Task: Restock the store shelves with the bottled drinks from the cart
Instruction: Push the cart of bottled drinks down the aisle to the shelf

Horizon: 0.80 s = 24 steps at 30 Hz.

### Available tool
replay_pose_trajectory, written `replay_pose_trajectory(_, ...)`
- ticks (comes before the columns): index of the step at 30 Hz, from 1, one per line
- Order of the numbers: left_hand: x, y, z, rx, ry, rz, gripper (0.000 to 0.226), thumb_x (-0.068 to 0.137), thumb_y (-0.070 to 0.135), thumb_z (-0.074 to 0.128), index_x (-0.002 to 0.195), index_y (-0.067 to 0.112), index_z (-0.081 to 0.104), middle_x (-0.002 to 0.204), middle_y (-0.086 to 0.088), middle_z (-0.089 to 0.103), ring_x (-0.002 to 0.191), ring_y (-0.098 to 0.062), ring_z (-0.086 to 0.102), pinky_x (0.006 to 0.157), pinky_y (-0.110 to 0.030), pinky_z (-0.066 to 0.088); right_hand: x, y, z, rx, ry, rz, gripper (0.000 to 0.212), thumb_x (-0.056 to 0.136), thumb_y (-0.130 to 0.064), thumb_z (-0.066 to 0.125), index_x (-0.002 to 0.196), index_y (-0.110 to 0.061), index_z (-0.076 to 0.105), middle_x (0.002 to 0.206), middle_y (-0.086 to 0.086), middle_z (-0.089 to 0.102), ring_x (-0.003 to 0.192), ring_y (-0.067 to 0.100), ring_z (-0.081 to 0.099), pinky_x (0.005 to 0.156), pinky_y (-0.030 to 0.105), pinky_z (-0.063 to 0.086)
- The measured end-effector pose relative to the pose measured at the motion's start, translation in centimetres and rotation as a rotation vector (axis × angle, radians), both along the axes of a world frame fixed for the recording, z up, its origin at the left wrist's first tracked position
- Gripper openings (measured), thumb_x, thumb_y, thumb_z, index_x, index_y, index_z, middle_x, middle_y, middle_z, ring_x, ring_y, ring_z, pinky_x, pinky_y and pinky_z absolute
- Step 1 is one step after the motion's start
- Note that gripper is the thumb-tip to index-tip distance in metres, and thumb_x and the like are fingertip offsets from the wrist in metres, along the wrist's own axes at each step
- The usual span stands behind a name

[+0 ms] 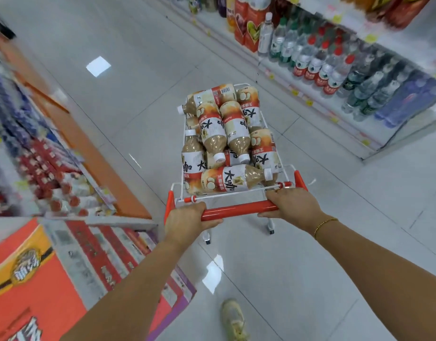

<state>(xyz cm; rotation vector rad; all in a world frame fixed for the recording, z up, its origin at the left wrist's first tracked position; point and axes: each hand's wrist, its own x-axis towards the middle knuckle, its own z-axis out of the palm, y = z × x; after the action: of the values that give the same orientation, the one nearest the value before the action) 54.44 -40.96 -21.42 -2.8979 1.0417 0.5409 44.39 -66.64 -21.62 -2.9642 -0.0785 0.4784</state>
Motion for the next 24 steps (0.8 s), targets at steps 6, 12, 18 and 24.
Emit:
replay_pose_trajectory(6,9.3,-2.7,-0.4,0.003,-0.017,-0.01,0.062,0.069,0.079,0.029,0.085,0.025,0.057,0.079,0.009,0.064,0.071,-0.008,0.064,0.066,-0.022,0.052,9.6,-2.8,-0.1,0.0,0.016,0.023,0.053,0.082,-0.071,0.036,0.095,-0.022,0.05,0.09,-0.002,0.066,0.082,0.017,0.063,0.071,0.03,0.05)
replay_pose_trajectory(12,18.5,-4.2,-0.2,0.022,-0.016,-0.014,0.061,0.071,0.077,0.03,0.085,0.025,0.057,0.075,0.009,0.062,0.067,-0.008,0.06,0.059,-0.019,0.045,18.5,-4.2,0.5,0.041,0.042,0.021,0.052,0.085,-0.067,0.037,0.097,-0.018,0.048,0.091,0.0,0.066,0.083,0.018,0.063,0.07,0.031,0.048)
replay_pose_trajectory(18,28.9,-2.9,-0.8,-0.002,-0.021,-0.056,0.048,0.074,0.071,0.047,0.075,0.023,0.053,0.071,0.006,0.063,0.063,-0.012,0.059,0.055,-0.022,0.043,27.0,-2.1,0.0,0.071,0.032,-0.047,0.049,0.084,-0.067,0.038,0.086,-0.018,0.038,0.084,0.002,0.062,0.077,0.021,0.062,0.063,0.032,0.047)
replay_pose_trajectory(24,39.4,-0.2,-1.1,-0.03,-0.071,-0.151,0.066,0.065,0.081,0.023,0.063,0.02,0.049,0.054,0.005,0.057,0.046,-0.013,0.052,0.041,-0.02,0.035,35.2,1.6,-0.1,0.036,0.029,-0.106,0.054,0.083,-0.07,0.033,0.089,-0.018,0.044,0.083,0.001,0.064,0.075,0.021,0.062,0.059,0.031,0.042)
